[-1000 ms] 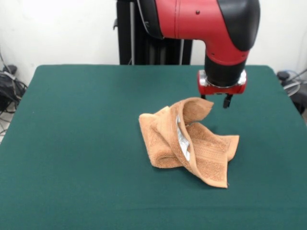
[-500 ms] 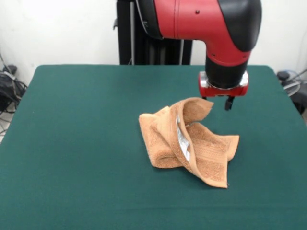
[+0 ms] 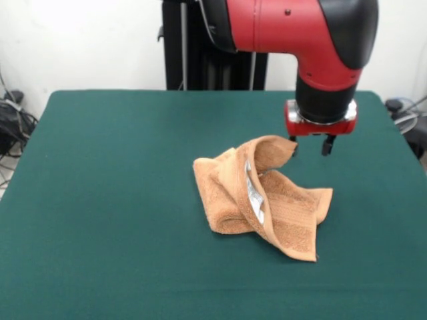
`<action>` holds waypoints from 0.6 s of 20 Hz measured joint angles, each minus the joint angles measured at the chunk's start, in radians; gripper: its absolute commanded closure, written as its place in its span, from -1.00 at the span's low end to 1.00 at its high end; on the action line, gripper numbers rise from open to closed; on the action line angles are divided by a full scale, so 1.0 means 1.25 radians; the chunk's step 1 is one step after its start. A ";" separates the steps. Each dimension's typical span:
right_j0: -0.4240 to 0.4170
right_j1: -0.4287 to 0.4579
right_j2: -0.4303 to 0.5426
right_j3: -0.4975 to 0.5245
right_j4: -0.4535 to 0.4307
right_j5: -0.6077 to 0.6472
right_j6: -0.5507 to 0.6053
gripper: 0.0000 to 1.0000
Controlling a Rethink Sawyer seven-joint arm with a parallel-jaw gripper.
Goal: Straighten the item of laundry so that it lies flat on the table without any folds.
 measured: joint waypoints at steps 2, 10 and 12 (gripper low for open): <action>0.005 -0.001 0.000 -0.001 0.003 0.009 0.000 -1.00; 0.001 -0.001 0.002 -0.001 0.014 0.059 0.000 -1.00; -0.001 -0.001 0.003 -0.001 0.016 0.070 0.000 -1.00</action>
